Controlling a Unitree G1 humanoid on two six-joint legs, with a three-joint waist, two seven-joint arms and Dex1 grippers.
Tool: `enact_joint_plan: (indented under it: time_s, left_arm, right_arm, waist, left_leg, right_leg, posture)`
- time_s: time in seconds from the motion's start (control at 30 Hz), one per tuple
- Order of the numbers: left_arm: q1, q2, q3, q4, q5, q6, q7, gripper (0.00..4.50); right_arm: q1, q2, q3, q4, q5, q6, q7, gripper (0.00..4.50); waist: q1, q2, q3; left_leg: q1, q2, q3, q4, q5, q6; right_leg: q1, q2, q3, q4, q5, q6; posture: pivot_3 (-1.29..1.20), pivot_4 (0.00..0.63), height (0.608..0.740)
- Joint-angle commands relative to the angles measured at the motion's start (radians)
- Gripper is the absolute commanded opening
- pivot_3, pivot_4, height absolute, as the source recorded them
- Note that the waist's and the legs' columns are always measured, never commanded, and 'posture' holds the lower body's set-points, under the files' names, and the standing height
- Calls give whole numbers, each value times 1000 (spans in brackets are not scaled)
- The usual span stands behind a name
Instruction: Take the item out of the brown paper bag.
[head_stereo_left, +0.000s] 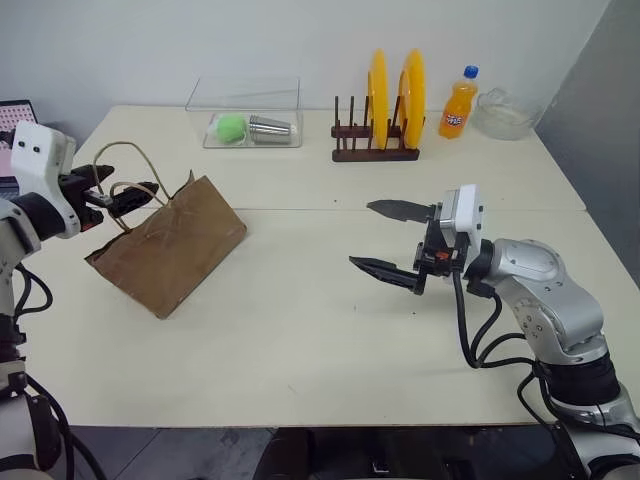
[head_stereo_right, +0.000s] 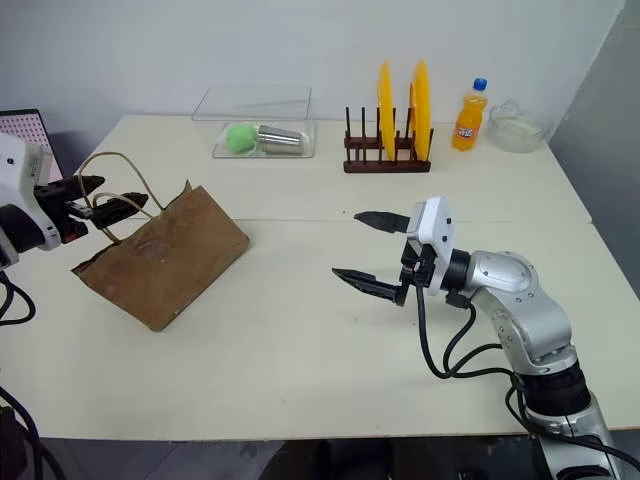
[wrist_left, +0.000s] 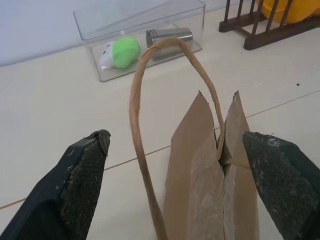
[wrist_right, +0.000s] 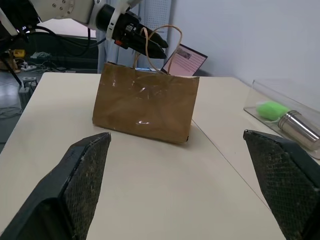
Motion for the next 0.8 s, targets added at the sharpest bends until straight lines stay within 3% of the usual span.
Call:
enact_joint_plan:
  time_s: [0.03,0.1,0.5,0.8]
  left_arm:
    - [-53,69,46,-5,-27,17,-51,4276]
    - [-63,82,49,7,-33,26,-66,3837]
    - [-84,104,-33,88,30,-24,-168,126]
    - [-281,61,-118,243,87,-130,-233,50]
  right_arm:
    - [8,-14,-29,-54,11,-2,-10,4500]
    - [14,-16,-29,-59,11,-2,-13,4500]
    - [23,-23,-23,-65,10,2,-18,4500]
    - [33,-32,-25,-64,1,-4,-21,4500]
  waist:
    - [-1,0,0]
    - [-1,0,0]
    - [-1,0,0]
    - [-1,-1,0]
  left_leg:
    - [0,0,0,0,0,0]
    - [0,0,0,0,0,0]
    - [0,0,0,2,-2,4]
    - [0,-1,0,2,-2,4]
  right_leg:
    - [0,0,0,0,0,0]
    - [0,0,0,0,0,0]
    - [0,0,0,2,0,0]
    - [0,0,0,3,0,0]
  posture:
    - [0,150,740]
    - [0,150,740]
    - [0,150,740]
    - [0,150,740]
